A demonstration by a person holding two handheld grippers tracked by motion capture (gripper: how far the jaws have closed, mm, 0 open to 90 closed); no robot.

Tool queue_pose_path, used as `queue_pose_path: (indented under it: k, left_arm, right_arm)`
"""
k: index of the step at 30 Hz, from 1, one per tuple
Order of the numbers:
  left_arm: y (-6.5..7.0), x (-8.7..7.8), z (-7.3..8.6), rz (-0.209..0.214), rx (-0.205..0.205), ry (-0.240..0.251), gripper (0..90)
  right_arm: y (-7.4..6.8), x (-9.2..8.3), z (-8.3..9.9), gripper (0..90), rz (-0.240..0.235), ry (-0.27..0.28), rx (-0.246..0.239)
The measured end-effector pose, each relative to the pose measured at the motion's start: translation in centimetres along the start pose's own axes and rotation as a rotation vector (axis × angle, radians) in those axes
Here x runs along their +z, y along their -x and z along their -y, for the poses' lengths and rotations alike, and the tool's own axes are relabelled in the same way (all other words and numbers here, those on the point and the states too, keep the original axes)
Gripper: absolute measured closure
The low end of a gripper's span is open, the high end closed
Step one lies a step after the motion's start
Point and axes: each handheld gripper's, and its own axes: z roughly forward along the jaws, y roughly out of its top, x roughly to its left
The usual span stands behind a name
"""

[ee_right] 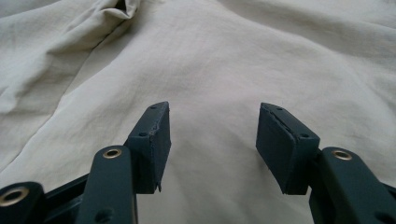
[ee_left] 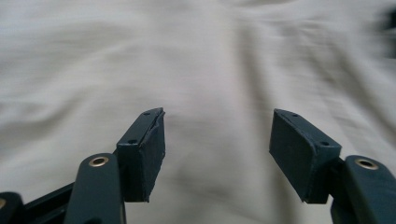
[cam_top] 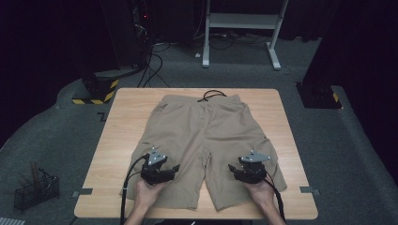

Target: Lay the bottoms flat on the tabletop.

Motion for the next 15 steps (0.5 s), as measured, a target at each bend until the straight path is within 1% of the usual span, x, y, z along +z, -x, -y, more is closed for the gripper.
queue_pose_path:
  k: [1, 2, 3, 5, 6, 7, 8, 10, 11, 12, 13, 15]
  left_arm:
    - [-0.4, -0.1, 0.3, -0.038, -0.006, -0.015, 36.5]
    - [-0.6, -0.4, 0.6, -0.055, -0.010, -0.020, 36.8]
    - [-1.1, -1.3, 1.4, -0.092, -0.026, -0.018, 37.5]
    - [-1.8, -2.6, 2.3, -0.126, -0.039, -0.008, 37.7]
    - [-2.5, -3.7, 3.0, -0.154, -0.060, 0.000, 38.2]
    - [-2.9, -4.3, 3.4, -0.165, -0.072, 0.005, 39.0]
    - [-3.6, -5.3, 4.1, -0.174, -0.102, 0.017, 39.7]
    - [-4.5, -6.4, 4.9, -0.187, -0.128, 0.008, 42.2]
    - [-5.0, -6.8, 5.4, -0.197, -0.146, -0.007, 44.0]
    - [-5.4, -6.9, 5.7, -0.200, -0.154, -0.025, 45.8]
    - [-5.6, -7.0, 6.0, -0.201, -0.163, -0.039, 47.5]
    - [-5.9, -6.8, 6.4, -0.197, -0.163, -0.072, 53.5]
  right_arm:
    - [0.0, 0.1, 0.0, 44.8, 0.004, -0.004, -0.002]
    - [0.0, 0.2, 0.1, 44.8, 0.011, -0.013, 0.000]
    - [0.0, 0.2, 0.2, 44.9, 0.012, -0.012, 0.001]
    - [0.1, 0.2, 0.2, 44.9, 0.012, -0.014, 0.002]
    - [0.1, 0.2, 0.2, 44.9, 0.011, -0.014, 0.006]
    - [0.2, 0.2, 0.2, 44.9, 0.011, -0.020, 0.003]
    - [0.2, 0.3, 0.1, 44.9, 0.011, -0.025, -0.001]
    - [0.0, 0.4, 0.1, 44.8, 0.019, -0.038, -0.018]
    - [-0.1, 0.5, 0.1, 44.8, 0.020, -0.038, -0.019]
    - [0.0, 0.5, 0.0, 44.8, 0.018, -0.038, -0.023]
    - [0.0, 0.5, 0.0, 44.8, 0.014, -0.037, -0.016]
    - [0.1, 0.5, 0.0, 44.6, 0.013, -0.036, -0.015]
